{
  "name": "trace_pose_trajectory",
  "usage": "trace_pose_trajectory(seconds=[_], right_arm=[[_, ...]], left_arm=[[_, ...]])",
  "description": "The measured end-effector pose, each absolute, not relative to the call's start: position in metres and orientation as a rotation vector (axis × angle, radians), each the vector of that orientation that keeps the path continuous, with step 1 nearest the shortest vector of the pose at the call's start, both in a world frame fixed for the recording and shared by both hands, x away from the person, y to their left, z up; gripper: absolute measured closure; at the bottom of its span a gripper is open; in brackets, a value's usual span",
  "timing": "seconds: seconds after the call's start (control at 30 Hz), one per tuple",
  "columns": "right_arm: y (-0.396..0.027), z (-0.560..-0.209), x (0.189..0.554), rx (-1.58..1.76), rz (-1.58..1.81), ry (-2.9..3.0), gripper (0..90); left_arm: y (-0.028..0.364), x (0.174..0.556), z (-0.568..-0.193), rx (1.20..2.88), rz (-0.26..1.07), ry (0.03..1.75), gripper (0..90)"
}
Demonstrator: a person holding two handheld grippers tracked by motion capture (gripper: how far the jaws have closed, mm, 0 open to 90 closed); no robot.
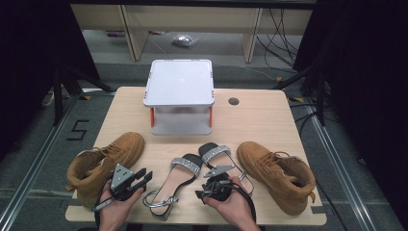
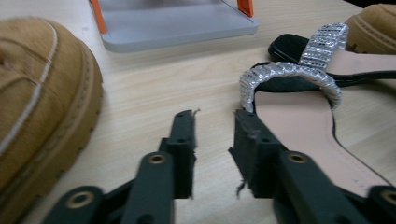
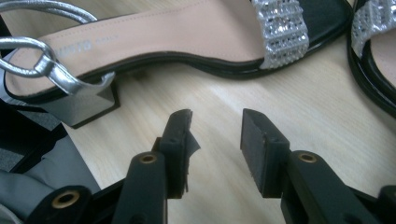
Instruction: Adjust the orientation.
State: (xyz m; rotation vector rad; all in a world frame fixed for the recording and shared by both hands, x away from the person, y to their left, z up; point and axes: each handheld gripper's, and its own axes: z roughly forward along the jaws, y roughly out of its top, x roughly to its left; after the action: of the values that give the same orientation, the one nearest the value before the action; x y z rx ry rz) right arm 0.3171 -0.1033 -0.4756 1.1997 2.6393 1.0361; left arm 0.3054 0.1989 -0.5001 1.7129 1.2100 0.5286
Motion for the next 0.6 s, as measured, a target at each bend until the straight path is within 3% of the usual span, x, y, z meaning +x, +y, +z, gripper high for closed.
trace_pose_trajectory(seconds=[0.17,0.27,0.33,0.47,0.6], right_arm=[[-0.099,-0.475,0.318,1.243,1.003,2.644,68.8],[-0.096,-0.477,0.320,1.171,1.012,2.660,86.1],[-0.094,-0.477,0.321,1.182,1.005,2.668,90.0],[-0.077,-0.482,0.332,1.172,0.942,2.689,90.0],[-0.064,-0.483,0.342,1.145,0.923,2.721,90.0]], left_arm=[[0.198,0.306,-0.501,1.695,0.446,1.208,79.4],[0.196,0.302,-0.503,1.748,0.419,1.174,85.8],[0.195,0.302,-0.505,1.769,0.401,1.175,87.4],[0.187,0.298,-0.506,1.852,0.291,1.136,88.8],[0.186,0.299,-0.506,1.883,0.293,1.120,88.8]])
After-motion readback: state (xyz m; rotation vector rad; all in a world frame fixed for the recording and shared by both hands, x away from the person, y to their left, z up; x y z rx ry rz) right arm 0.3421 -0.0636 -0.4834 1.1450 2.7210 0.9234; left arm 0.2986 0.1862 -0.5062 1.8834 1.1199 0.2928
